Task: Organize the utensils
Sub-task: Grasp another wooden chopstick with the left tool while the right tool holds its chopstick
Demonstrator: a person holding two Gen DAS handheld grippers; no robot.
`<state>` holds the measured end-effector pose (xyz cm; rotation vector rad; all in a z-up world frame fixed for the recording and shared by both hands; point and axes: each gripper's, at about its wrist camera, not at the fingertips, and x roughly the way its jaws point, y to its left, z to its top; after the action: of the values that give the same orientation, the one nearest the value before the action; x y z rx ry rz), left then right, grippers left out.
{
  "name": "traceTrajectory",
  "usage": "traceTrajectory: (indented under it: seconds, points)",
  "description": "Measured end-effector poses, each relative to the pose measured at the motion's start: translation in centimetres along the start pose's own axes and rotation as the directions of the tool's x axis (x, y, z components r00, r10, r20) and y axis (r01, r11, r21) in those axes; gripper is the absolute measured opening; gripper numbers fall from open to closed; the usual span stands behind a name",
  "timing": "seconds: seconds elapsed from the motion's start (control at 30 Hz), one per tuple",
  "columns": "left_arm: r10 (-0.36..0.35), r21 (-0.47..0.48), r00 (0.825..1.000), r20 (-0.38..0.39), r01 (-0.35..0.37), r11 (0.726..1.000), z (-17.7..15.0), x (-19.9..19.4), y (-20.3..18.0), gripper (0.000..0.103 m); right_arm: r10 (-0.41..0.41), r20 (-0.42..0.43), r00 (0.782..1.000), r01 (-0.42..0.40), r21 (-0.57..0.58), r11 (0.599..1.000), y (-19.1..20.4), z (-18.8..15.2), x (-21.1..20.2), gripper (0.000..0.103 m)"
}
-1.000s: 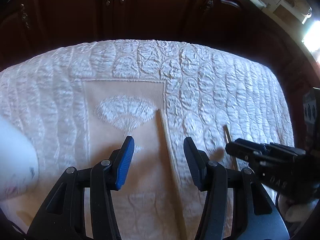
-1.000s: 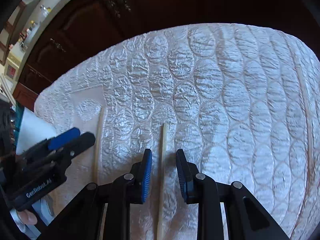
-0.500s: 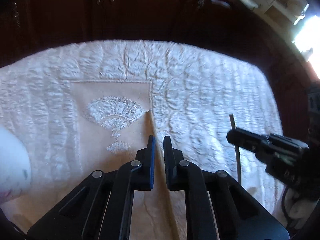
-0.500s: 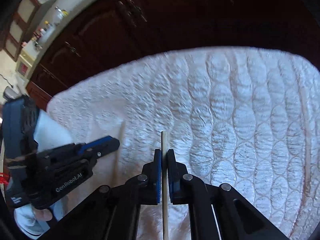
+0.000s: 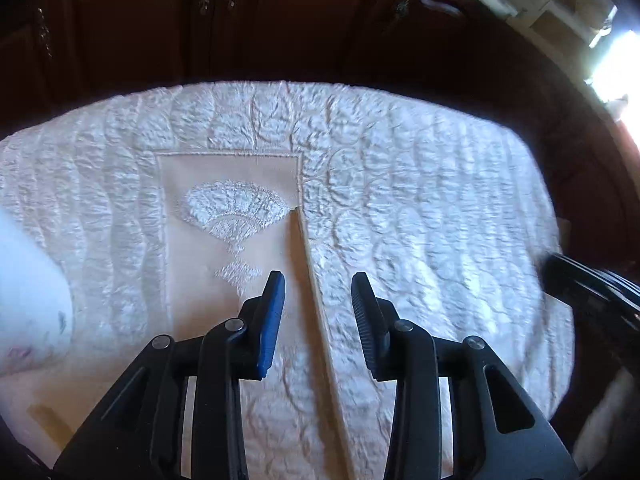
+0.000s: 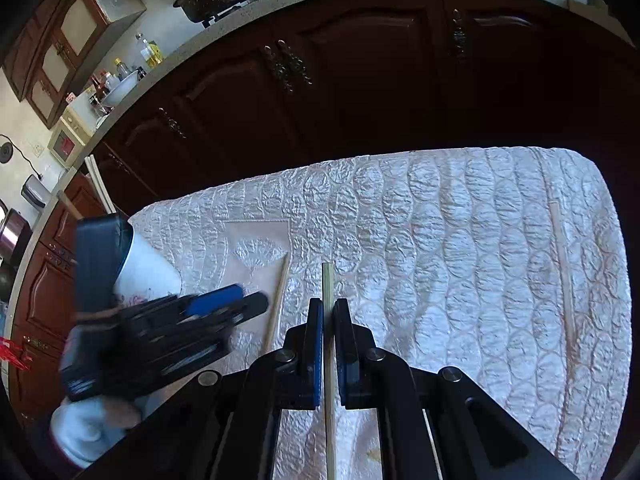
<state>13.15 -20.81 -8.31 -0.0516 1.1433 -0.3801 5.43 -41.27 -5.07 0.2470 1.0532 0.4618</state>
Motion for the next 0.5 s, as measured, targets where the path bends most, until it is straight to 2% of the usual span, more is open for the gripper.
traceTrajectory:
  seconds: [0.13, 0.2, 0.23, 0.27, 0.33, 0.5]
  points:
    - [0.028, 0.000, 0.999, -0.043, -0.028, 1.000, 0.8, 3.5, -0.2, 0.033, 0.002, 0.015, 1.000, -0.002, -0.003, 1.000, 0.3, -0.5, -0.7, 0.005]
    - [0.045, 0.026, 0.999, -0.015, -0.045, 0.999, 0.9, 3.4, -0.4, 0.021, 0.006, 0.027, 1.000, -0.006, -0.002, 1.000, 0.1, -0.6, -1.4, 0.005]
    - [0.044, 0.033, 0.999, -0.025, -0.043, 0.999, 0.9, 3.5, -0.4, 0.007, 0.011, 0.037, 0.999, -0.011, -0.001, 1.000, 0.1, -0.7, -1.9, 0.005]
    - [0.015, 0.020, 0.999, -0.039, -0.014, 1.000, 0.8, 3.3, -0.2, 0.007, 0.015, 0.044, 0.999, -0.015, 0.000, 1.000, 0.3, -0.7, -2.1, 0.005]
    - [-0.028, -0.005, 0.998, -0.047, 0.028, 1.000, 0.5, 2.4, 0.3, 0.006, 0.025, 0.056, 0.998, -0.025, -0.002, 1.000, 0.2, -0.8, -2.7, 0.005]
    - [-0.099, 0.004, 0.994, 0.046, 0.099, 0.995, -1.6, -3.6, 0.5, 0.004, 0.055, 0.081, 0.995, -0.052, -0.031, 0.998, 1.7, -0.3, -3.8, 0.005]
